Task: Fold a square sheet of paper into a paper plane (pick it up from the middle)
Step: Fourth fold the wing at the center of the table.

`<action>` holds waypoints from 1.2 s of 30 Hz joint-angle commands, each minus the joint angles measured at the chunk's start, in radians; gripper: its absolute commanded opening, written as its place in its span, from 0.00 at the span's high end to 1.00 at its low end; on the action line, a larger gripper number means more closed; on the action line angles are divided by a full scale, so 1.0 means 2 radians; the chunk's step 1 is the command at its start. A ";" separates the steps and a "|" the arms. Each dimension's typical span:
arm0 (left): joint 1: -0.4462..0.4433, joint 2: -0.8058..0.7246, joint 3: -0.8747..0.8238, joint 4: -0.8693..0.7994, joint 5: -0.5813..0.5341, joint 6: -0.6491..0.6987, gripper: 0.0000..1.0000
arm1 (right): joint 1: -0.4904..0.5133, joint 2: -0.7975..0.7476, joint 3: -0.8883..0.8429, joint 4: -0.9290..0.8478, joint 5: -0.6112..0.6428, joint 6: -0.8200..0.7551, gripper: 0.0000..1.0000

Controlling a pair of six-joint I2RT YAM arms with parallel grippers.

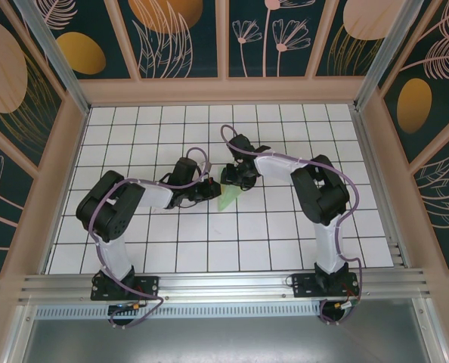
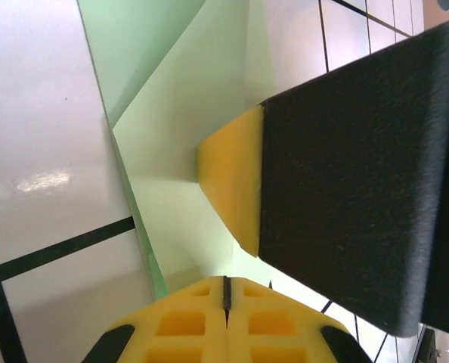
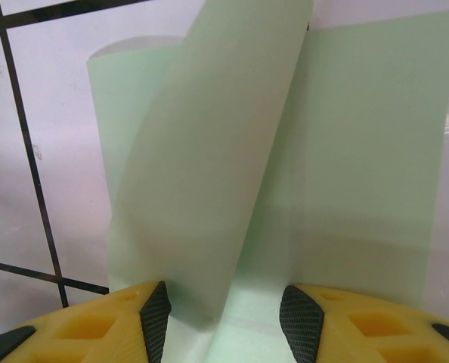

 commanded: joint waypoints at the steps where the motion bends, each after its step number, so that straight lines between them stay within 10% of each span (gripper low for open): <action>1: 0.000 0.009 0.004 0.011 0.008 -0.001 0.93 | 0.004 0.069 -0.027 -0.024 0.031 0.001 0.50; 24: 0.000 0.028 0.014 -0.047 -0.032 0.006 0.92 | 0.009 0.065 -0.019 -0.031 0.030 0.000 0.50; 36: 0.000 0.038 0.008 -0.099 -0.084 0.012 0.94 | -0.017 -0.066 0.000 0.034 -0.023 -0.007 0.51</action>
